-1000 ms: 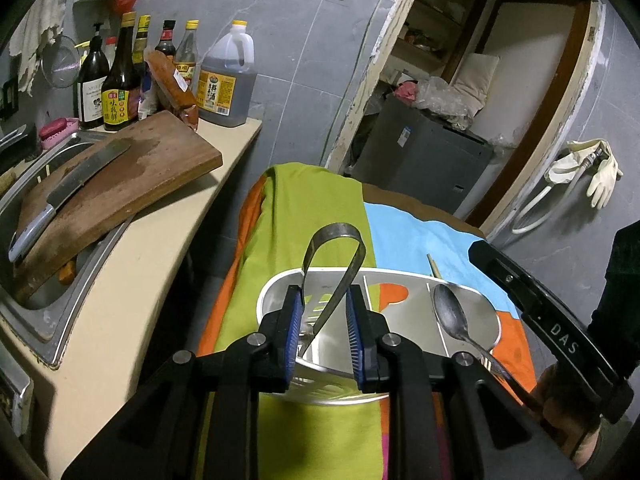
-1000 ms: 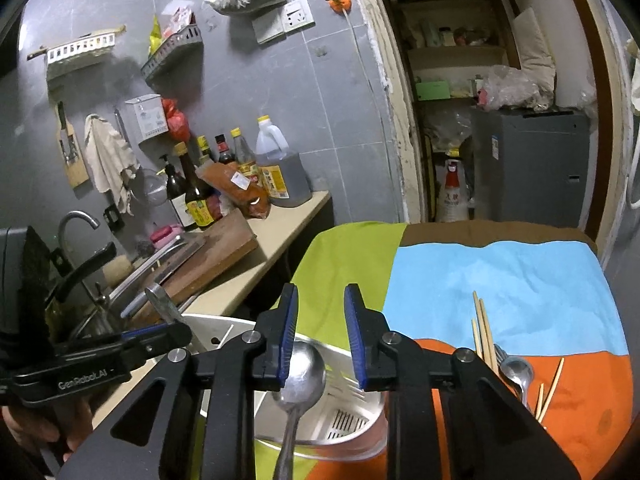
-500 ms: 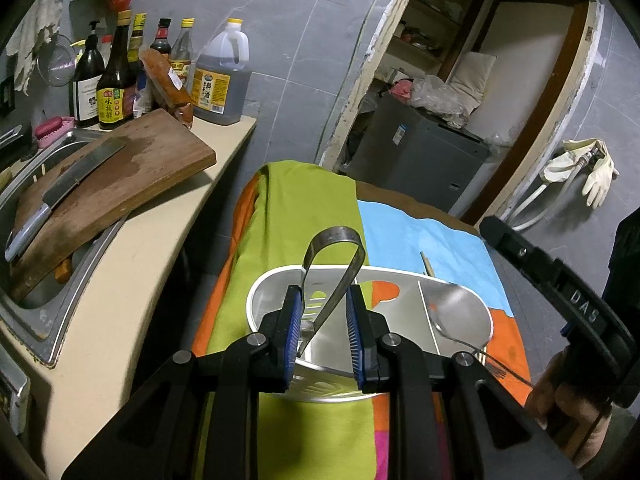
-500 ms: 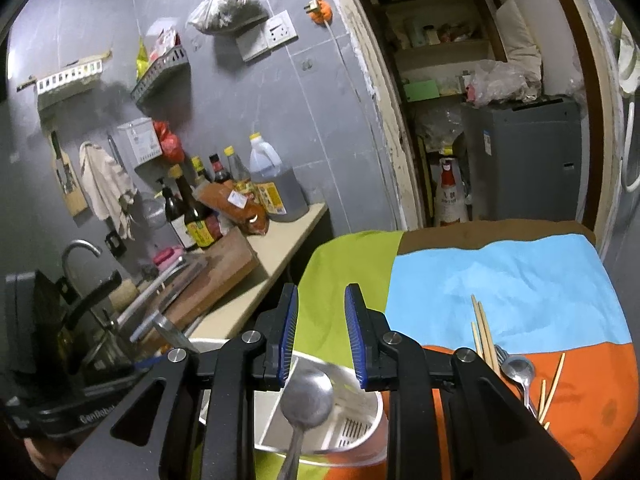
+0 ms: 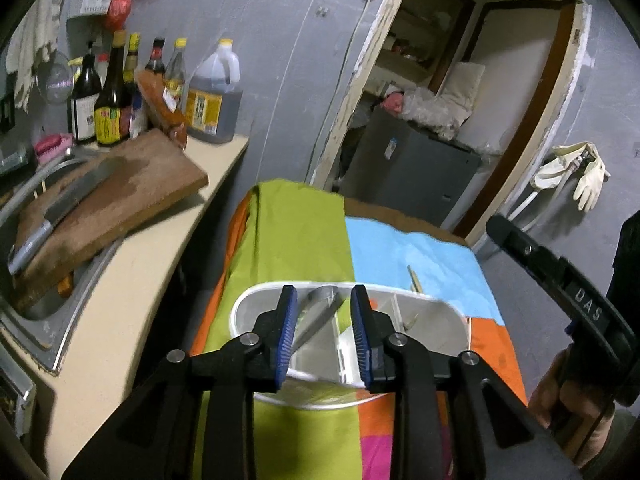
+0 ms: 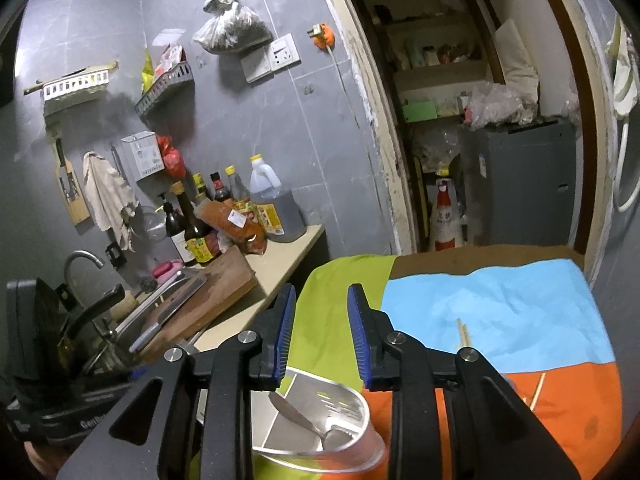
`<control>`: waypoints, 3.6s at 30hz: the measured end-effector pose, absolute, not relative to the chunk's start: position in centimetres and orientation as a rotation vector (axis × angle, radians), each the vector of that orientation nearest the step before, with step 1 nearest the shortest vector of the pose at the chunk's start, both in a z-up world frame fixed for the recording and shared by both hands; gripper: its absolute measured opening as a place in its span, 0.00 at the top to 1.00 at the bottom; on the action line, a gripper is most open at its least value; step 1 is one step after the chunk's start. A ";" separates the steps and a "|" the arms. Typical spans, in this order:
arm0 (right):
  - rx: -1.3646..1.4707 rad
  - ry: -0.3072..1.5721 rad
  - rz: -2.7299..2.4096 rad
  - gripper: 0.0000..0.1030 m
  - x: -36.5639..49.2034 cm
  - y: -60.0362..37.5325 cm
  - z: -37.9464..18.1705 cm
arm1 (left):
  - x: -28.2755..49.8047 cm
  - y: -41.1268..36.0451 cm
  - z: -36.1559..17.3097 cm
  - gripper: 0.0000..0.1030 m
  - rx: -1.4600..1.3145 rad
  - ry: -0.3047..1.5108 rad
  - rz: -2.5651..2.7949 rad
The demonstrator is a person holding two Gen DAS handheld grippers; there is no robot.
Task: Organize utensils
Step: 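Move both tools back over the remaining chopsticks and spoons, then grasp a wooden chopstick with the left tool while the right tool grasps a steel spoon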
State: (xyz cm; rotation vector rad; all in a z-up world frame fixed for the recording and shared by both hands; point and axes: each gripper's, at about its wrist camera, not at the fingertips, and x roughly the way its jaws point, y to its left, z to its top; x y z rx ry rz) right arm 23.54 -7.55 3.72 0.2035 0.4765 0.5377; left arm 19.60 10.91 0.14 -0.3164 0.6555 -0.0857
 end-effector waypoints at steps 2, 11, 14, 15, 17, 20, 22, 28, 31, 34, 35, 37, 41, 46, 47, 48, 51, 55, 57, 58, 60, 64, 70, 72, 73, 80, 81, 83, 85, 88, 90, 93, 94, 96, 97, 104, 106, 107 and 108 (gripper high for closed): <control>0.199 0.463 0.530 0.69 23.1 -8.0 4.1 | 19.3 10.5 1.0 0.70 -0.304 0.624 -0.089; 0.185 0.374 0.453 0.49 20.7 -11.8 6.5 | 17.6 6.6 4.7 0.45 -0.231 0.494 -0.126; 0.165 0.330 0.413 0.40 19.5 -13.5 7.5 | 17.2 5.2 5.7 0.33 -0.217 0.453 -0.135; 0.158 0.321 0.403 0.36 19.2 -13.9 7.7 | 17.0 4.7 6.0 0.30 -0.211 0.438 -0.138; 0.146 0.301 0.385 0.24 18.5 -15.0 8.2 | 16.6 3.6 6.4 0.21 -0.201 0.409 -0.146; 0.137 0.289 0.353 0.17 17.6 -16.6 8.3 | 16.1 1.9 6.8 0.11 -0.187 0.378 -0.151; 0.137 0.286 0.326 0.12 17.0 -17.9 8.2 | 15.9 1.1 6.8 0.10 -0.184 0.369 -0.155; 0.129 0.284 0.267 0.00 15.7 -21.3 7.3 | 15.9 -1.4 5.9 0.09 -0.163 0.397 -0.161; 0.125 0.316 0.240 0.00 15.7 -22.5 6.5 | 16.1 -2.7 4.9 0.09 -0.143 0.430 -0.172; 0.132 0.344 0.216 0.00 15.8 -23.8 5.6 | 16.1 -4.0 3.8 0.09 -0.121 0.456 -0.180; 0.133 0.356 0.207 0.00 15.9 -24.4 5.1 | 16.1 -4.2 3.4 0.09 -0.116 0.465 -0.183; 0.134 0.381 0.195 0.00 16.1 -25.1 4.4 | 16.2 -5.1 2.5 0.09 -0.103 0.493 -0.193; 0.133 0.439 0.182 0.00 16.8 -26.5 2.5 | 16.4 -6.4 0.8 0.09 -0.082 0.537 -0.205; 0.105 0.524 0.191 0.00 17.8 -27.8 -0.3 | 17.0 -8.4 -1.5 0.09 -0.059 0.598 -0.218; 0.098 0.538 0.194 0.00 18.1 -27.9 -0.8 | 17.1 -8.7 -1.7 0.09 -0.057 0.604 -0.219; 0.092 0.551 0.196 0.00 18.3 -28.1 -1.2 | 17.4 -9.1 -2.3 0.09 -0.049 0.618 -0.212; 0.079 0.596 0.211 0.01 19.0 -28.6 -2.7 | 18.2 -10.1 -3.6 0.09 -0.030 0.658 -0.196; 0.073 0.656 0.238 0.15 19.7 -29.1 -4.6 | 19.4 -11.0 -5.2 0.10 -0.011 0.703 -0.184; 0.079 0.685 0.247 0.18 19.9 -29.4 -5.5 | 19.9 -11.4 -6.1 0.10 -0.005 0.722 -0.177; 0.086 0.699 0.252 0.20 20.1 -29.5 -5.9 | 20.2 -11.4 -6.5 0.13 -0.005 0.730 -0.178; 0.101 0.720 0.261 0.26 20.4 -29.6 -6.6 | 20.7 -11.8 -7.4 0.20 -0.003 0.748 -0.180; 0.105 0.738 0.285 0.33 21.6 -29.8 -7.3 | 22.1 -12.2 -8.8 0.41 0.005 0.794 -0.168; 0.089 0.754 0.354 0.48 24.4 -29.2 -7.5 | 24.7 -11.8 -10.6 0.62 -0.041 0.858 -0.144; 0.093 0.762 0.380 0.51 25.4 -28.8 -7.7 | 25.5 -11.5 -11.1 0.68 -0.053 0.877 -0.133; 0.097 0.768 0.398 0.53 26.0 -28.5 -7.8 | 26.0 -11.3 -11.3 0.71 -0.061 0.889 -0.127; 0.111 0.820 0.512 0.57 29.5 -26.4 -8.5 | 28.2 -10.2 -12.9 0.81 -0.108 0.961 -0.106; 0.110 0.831 0.528 0.57 30.1 -26.0 -8.7 | 28.4 -10.1 -13.1 0.81 -0.113 0.971 -0.105; 0.112 0.854 0.558 0.57 31.0 -25.1 -9.1 | 28.6 -10.0 -13.3 0.81 -0.126 0.978 -0.108; 0.109 0.874 0.584 0.57 31.8 -24.4 -9.4 | 28.8 -9.8 -13.4 0.81 -0.140 0.980 -0.110; 0.113 0.899 0.619 0.57 32.7 -23.4 -9.9 | 29.2 -9.5 -13.4 0.81 -0.156 0.985 -0.113; 0.113 0.919 0.650 0.57 33.3 -22.7 -10.3 | 29.2 -9.6 -13.3 0.81 -0.154 0.987 -0.116; 0.118 0.949 0.677 0.57 34.1 -22.0 -10.9 | 29.5 -9.6 -13.4 0.81 -0.153 0.989 -0.115; 0.117 0.962 0.681 0.57 34.4 -21.7 -11.1 | 29.5 -9.6 -13.3 0.81 -0.153 0.989 -0.115; 0.114 0.976 0.690 0.57 34.7 -21.6 -11.5 | 29.4 -9.7 -13.3 0.81 -0.153 0.988 -0.115; 0.111 0.982 0.694 0.57 34.8 -21.5 -11.6 | 29.4 -9.7 -13.3 0.81 -0.151 0.987 -0.116; 0.080 0.997 0.735 0.57 34.5 -21.6 -11.8 | 29.4 -9.8 -13.5 0.81 -0.147 0.979 -0.119; 0.062 1.003 0.744 0.57 34.4 -21.5 -12.0 | 29.3 -9.8 -13.5 0.81 -0.148 0.979 -0.119; 0.052 1.002 0.746 0.58 34.5 -21.4 -12.0 | 29.3 -9.9 -13.5 0.82 -0.148 0.979 -0.119; 0.047 0.999 0.747 0.59 34.5 -21.3 -12.0 | 29.3 -9.9 -13.5 0.82 -0.148 0.979 -0.119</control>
